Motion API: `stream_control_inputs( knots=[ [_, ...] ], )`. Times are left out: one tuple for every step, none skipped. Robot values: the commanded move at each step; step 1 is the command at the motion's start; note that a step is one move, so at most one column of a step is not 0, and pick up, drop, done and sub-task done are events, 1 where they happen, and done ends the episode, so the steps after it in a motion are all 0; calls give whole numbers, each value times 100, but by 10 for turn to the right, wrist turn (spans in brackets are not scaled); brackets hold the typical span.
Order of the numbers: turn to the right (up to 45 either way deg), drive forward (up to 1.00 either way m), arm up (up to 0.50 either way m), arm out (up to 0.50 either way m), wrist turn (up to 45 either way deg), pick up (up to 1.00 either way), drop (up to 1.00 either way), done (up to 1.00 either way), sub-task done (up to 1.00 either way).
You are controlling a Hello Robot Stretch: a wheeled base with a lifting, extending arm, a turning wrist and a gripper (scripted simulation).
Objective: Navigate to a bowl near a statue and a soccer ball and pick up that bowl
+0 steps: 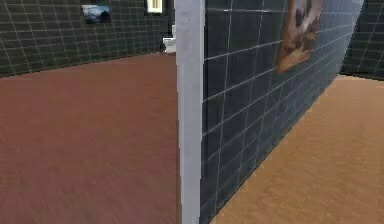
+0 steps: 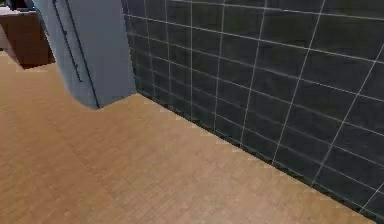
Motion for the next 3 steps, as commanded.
stream_control_inputs(
  knots=[
    [-390,0,0,0,0,0,0,0,0],
    [0,100,0,0,0,0,0,0,0],
    [-150,0,0,0,0,0,0,0,0]
  ],
)
